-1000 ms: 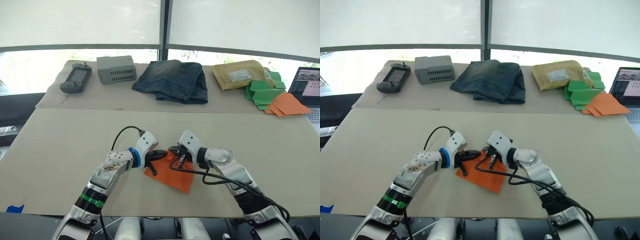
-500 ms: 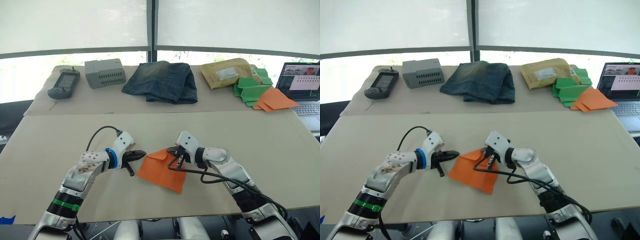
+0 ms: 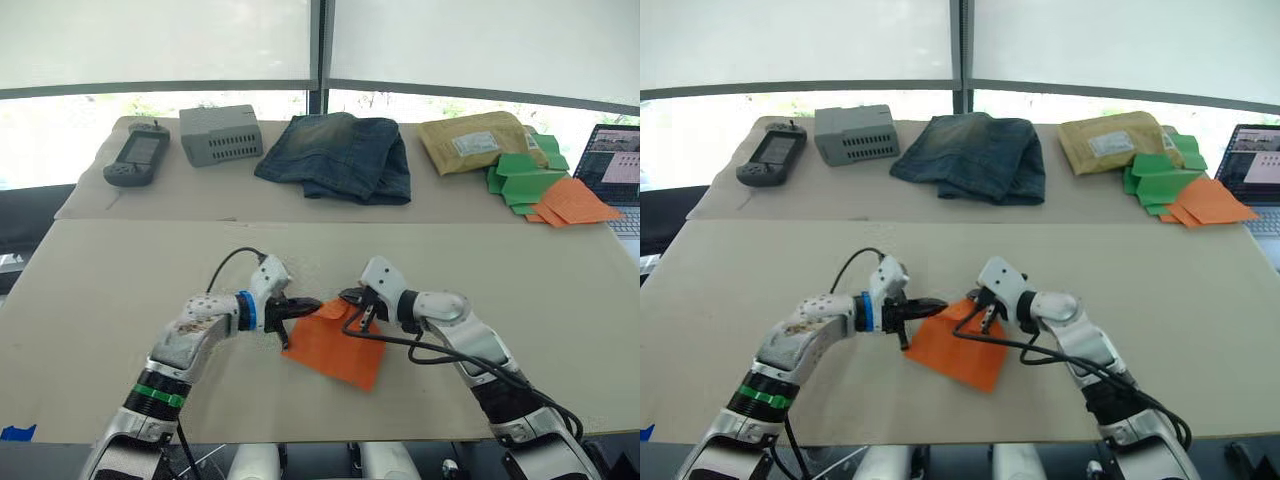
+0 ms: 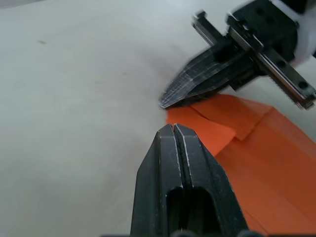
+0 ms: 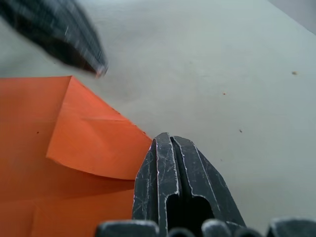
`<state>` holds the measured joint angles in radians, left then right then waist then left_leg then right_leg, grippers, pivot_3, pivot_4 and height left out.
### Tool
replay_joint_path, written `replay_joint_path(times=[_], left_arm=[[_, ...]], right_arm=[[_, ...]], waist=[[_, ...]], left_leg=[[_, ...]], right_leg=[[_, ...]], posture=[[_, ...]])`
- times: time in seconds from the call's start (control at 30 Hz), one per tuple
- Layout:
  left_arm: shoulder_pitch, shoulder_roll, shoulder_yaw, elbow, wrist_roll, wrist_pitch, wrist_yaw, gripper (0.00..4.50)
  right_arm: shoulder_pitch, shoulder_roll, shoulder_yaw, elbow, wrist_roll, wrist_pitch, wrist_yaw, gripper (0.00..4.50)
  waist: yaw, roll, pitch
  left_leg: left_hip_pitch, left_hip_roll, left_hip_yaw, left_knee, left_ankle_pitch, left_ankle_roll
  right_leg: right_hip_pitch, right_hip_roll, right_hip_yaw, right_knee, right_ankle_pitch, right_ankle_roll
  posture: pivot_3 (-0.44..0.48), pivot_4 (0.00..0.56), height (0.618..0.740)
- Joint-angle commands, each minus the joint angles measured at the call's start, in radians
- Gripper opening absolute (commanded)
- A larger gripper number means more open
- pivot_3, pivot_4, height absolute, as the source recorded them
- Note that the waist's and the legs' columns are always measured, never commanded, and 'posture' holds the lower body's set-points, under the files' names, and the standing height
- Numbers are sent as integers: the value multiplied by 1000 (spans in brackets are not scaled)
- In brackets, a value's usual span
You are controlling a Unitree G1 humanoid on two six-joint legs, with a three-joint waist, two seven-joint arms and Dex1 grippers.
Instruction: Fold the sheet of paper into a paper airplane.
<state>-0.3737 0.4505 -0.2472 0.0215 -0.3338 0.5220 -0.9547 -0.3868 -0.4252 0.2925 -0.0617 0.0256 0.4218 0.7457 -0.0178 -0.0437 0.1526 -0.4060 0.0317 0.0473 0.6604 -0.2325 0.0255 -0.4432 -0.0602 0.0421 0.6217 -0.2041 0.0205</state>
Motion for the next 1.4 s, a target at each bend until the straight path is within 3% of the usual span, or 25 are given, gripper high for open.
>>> replay_joint_path(times=[0.03, 0.23, 0.37, 0.53, 0.9, 1.4], left_arm=[[-42, -5, -65, 61, 74, -52, -23, 24], [-79, -21, -120, 170, 140, -102, -38, 24], [-89, -27, -142, 204, 153, -127, -64, 24], [-102, -47, -153, 231, 164, -150, -79, 24], [-112, -69, -127, 264, 187, -173, -66, 24], [-82, -66, -117, 237, 200, -169, -40, 24]], right_arm=[[7, -17, -64, -88, 36, 47, -10, 0], [67, -75, -185, -263, 130, 184, 0, 0], [194, -222, -262, -357, 160, 250, 52, 0], [327, -334, -240, -380, 123, 204, 66, 0], [343, -233, -189, -338, 174, 181, 52, 0], [180, -116, -229, -322, 419, 303, 80, 0]], waist=[[6, 0, 0], [28, 0, 0], [34, 0, -1], [32, 1, -1], [32, 1, -2], [30, 1, -2]], left_leg=[[-1, 0, 1, 0, 0, 0], [0, 0, 3, 0, 0, 0], [1, 0, 3, 2, 0, 0], [2, 0, 5, 2, 0, 0], [9, 0, 4, 3, 0, 1], [10, 1, 3, 3, 0, 1]], right_leg=[[-1, 0, -1, -1, 0, 0], [4, 0, -2, -6, -3, 6], [7, -1, -1, -10, -3, 3], [8, -1, 0, -10, -3, 3], [18, -1, -1, -12, -3, 3], [18, 0, -1, -11, -3, 3]], posture=[[0, 150, 722], [0, 150, 722], [0, 150, 722], [0, 150, 722], [0, 150, 722], [0, 150, 722]])
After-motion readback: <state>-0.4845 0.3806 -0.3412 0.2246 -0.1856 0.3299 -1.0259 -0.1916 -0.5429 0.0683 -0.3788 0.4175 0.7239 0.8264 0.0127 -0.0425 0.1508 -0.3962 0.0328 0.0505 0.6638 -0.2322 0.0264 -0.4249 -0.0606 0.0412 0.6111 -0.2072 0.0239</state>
